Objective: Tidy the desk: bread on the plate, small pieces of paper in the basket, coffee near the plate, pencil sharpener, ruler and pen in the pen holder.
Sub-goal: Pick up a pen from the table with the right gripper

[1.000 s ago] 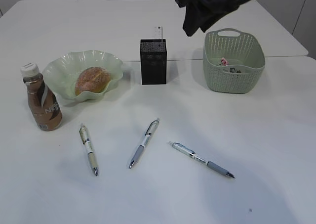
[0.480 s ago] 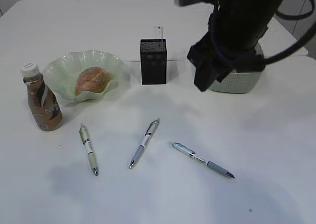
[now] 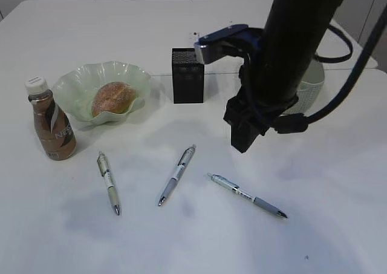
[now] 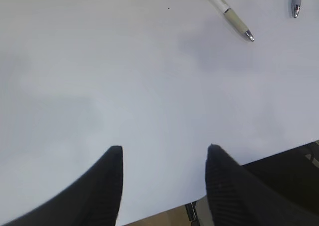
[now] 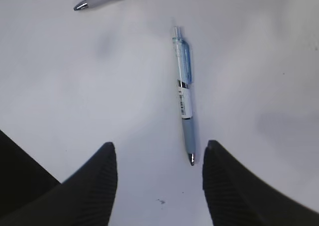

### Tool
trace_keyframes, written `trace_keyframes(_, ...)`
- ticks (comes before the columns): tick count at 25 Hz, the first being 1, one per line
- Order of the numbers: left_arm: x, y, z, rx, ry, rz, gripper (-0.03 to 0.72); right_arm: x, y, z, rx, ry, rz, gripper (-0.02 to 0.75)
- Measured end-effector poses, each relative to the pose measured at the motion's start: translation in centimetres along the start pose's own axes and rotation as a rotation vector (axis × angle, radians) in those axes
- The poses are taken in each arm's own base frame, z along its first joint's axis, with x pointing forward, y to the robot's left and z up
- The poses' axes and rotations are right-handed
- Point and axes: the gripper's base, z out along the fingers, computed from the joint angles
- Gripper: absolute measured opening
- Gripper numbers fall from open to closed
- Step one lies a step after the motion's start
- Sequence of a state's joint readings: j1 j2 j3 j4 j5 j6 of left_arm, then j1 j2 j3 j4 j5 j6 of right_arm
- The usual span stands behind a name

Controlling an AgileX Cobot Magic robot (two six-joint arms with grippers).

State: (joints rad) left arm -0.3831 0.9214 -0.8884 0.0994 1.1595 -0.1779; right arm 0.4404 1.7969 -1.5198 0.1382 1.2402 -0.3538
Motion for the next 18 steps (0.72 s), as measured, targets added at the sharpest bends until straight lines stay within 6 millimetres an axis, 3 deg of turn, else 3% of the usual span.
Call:
trace_keyframes(6,0.0,0.0,0.0,0.000,0.000,0.002,0.373,-0.7,-0.6,3.9,-0.046,0.078,0.011,0.438)
trace_keyframes(10,0.0,0.0,0.0,0.000,0.000,0.002,0.373,-0.7,-0.6,3.9,-0.046,0.078,0.011,0.438)
trace_keyframes(11,0.0,0.0,0.0,0.000,0.000,0.002,0.373,-1.0,-1.0,6.7,-0.068,0.139,0.021,0.438)
trace_keyframes(18,0.0,0.0,0.0,0.000,0.000,0.002,0.365,-1.0,-1.5,9.2,-0.076,0.200,0.022,0.438)
